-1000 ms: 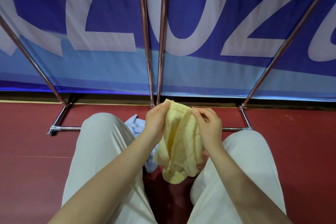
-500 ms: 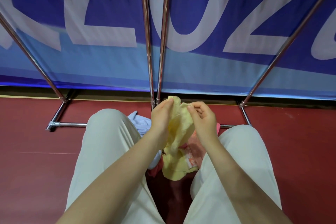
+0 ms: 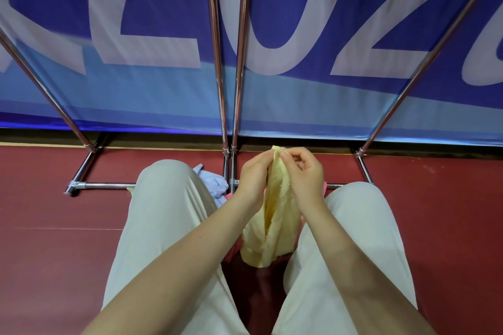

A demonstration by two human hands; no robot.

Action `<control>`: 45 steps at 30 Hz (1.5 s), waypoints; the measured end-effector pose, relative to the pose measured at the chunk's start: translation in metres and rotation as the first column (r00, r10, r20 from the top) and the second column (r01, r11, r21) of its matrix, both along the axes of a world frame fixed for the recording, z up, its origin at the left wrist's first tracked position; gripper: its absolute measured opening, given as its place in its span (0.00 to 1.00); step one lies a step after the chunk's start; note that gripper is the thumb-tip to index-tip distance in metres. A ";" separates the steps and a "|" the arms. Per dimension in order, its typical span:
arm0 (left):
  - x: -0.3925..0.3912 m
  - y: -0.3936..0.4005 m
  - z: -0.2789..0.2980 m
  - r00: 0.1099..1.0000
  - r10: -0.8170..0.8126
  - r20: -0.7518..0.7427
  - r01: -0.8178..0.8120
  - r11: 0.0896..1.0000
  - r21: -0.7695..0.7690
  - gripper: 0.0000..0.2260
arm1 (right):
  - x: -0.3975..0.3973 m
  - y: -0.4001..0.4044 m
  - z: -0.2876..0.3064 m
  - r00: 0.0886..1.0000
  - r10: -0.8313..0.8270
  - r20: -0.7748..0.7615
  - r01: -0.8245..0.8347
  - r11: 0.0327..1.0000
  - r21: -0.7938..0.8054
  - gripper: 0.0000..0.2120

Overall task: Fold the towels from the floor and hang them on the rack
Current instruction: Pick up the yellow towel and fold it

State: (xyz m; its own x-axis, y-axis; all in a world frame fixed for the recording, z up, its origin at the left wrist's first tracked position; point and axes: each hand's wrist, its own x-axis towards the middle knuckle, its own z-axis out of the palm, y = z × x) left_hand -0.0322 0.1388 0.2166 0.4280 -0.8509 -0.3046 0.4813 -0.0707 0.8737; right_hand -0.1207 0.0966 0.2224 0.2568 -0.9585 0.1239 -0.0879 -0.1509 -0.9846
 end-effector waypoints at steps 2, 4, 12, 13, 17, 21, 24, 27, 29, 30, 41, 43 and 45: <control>-0.003 0.001 0.002 1.000 -0.019 -0.007 0.019 1.000 -0.005 0.12 | -0.001 -0.001 -0.002 1.000 -0.023 -0.018 0.023 1.000 -0.012 0.02; -0.006 0.001 0.000 0.999 -0.030 0.012 0.030 1.000 -0.003 0.12 | -0.002 -0.002 -0.003 0.998 -0.054 -0.037 0.054 0.999 -0.011 0.02; -0.013 0.009 -0.003 0.973 -0.042 0.228 0.047 0.999 -0.014 0.09 | -0.007 -0.008 -0.007 0.997 -0.071 -0.025 0.074 0.988 0.139 0.04; -0.013 0.010 -0.003 0.968 -0.027 0.249 0.031 0.999 -0.011 0.08 | -0.007 -0.008 -0.008 0.998 -0.057 -0.006 0.057 0.984 0.169 0.05; -0.010 0.009 -0.002 0.964 0.068 0.259 -0.069 0.998 -0.005 0.11 | -0.008 -0.006 -0.007 0.998 0.015 0.061 -0.029 0.972 0.234 0.06; -0.003 0.008 0.003 0.966 0.114 0.234 -0.117 0.993 -0.003 0.12 | -0.006 -0.004 -0.007 0.987 0.148 0.067 -0.160 0.960 0.229 0.03; 0.004 0.008 0.006 0.963 0.158 0.216 -0.160 0.987 -0.006 0.11 | -0.005 -0.001 -0.008 0.973 0.227 -0.037 -0.219 0.964 0.154 0.06; 0.013 0.012 0.009 0.948 0.157 0.278 -0.156 0.987 -0.024 0.11 | -0.009 0.000 -0.012 0.962 0.265 -0.067 -0.258 0.961 0.103 0.06; 0.021 0.015 0.009 0.947 0.167 0.275 -0.164 0.986 -0.035 0.11 | -0.013 0.000 -0.017 0.953 0.283 -0.104 -0.278 0.958 0.066 0.05; 0.027 0.016 0.009 0.945 0.191 0.265 -0.189 0.981 -0.033 0.10 | -0.014 -0.001 -0.021 0.949 0.295 -0.112 -0.290 0.955 0.057 0.04; 0.081 0.043 0.012 0.902 0.403 0.156 -0.400 0.915 -0.050 0.08 | -0.030 0.003 -0.073 0.812 0.438 -0.385 -0.432 0.895 0.106 0.14; 0.089 0.049 0.012 0.891 0.430 0.146 -0.429 0.902 -0.041 0.08 | -0.035 0.003 -0.078 0.792 0.443 -0.420 -0.436 0.892 0.119 0.15; 0.099 0.054 0.010 0.885 0.443 0.144 -0.443 0.896 -0.033 0.09 | -0.040 0.003 -0.081 0.773 0.456 -0.440 -0.444 0.885 0.138 0.17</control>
